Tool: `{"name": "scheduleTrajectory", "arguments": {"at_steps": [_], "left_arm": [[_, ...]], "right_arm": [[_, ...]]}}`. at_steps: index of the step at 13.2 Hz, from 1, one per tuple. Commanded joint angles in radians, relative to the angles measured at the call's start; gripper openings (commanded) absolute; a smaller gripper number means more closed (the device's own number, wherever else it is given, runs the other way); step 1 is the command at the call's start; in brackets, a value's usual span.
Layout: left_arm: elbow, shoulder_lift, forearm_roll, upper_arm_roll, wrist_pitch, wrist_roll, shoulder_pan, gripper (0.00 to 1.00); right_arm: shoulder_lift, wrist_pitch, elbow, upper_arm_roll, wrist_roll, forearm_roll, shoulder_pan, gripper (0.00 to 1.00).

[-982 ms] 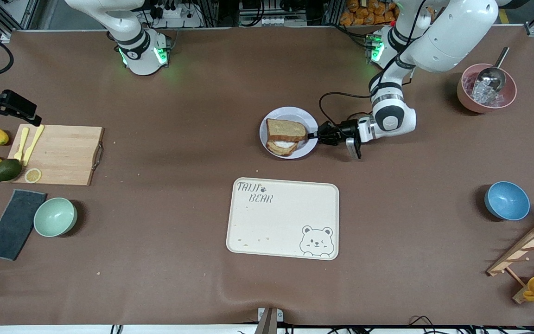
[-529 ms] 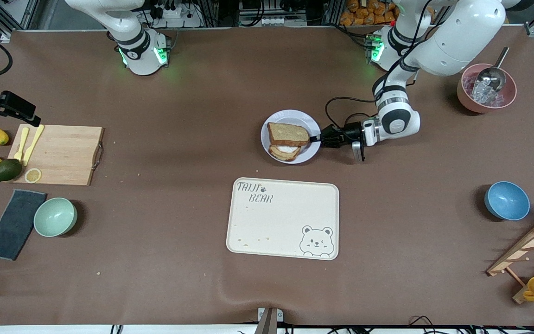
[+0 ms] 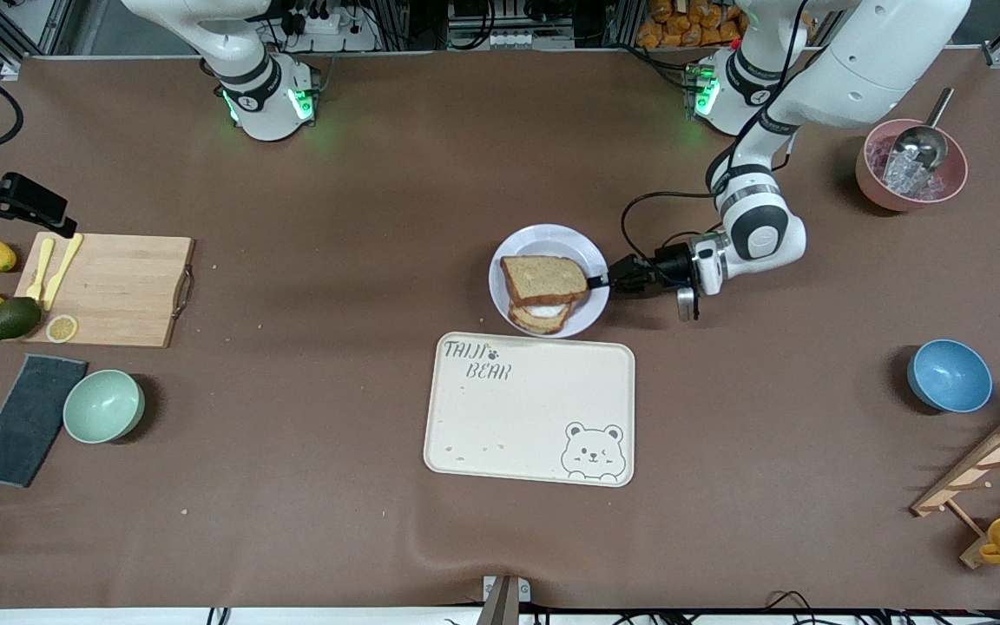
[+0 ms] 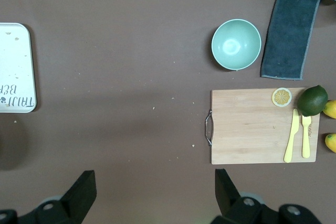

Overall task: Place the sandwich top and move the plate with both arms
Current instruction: 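Slide the plate with the left gripper onto the bear tray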

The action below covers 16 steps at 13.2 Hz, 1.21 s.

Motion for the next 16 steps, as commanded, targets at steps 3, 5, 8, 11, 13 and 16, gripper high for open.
{"name": "scheduleTrajectory", "arguments": {"at_steps": [3,5,8,11,13,16], "left_arm": [[0.114,-0.005,-0.025,-0.003,0.054,-0.111,0.04,0.0],[0.182,0.015,-0.025,-0.003,0.087,-0.153,0.04,0.0],[0.268,0.052,-0.025,-0.003,0.146,-0.195,0.031,0.0],[0.347,0.124,-0.025,-0.003,0.183,-0.195,0.025,0.0],[0.416,0.19,-0.036,-0.003,0.238,-0.192,-0.007,0.0],[0.444,0.227,-0.087,-0.002,0.296,-0.178,-0.058,0.0]], "right_arm": [[0.0,-0.007,0.003,0.006,0.007,0.007,-0.011,1.0],[0.0,-0.007,0.003,0.006,0.005,0.007,-0.011,1.0],[0.0,-0.006,0.003,0.006,0.005,0.007,-0.012,1.0],[0.003,-0.004,0.003,0.006,0.007,0.007,-0.009,1.0],[0.003,0.001,0.003,0.006,0.005,0.007,-0.009,1.0],[0.003,-0.002,0.003,0.006,0.001,0.007,-0.012,1.0]]}}
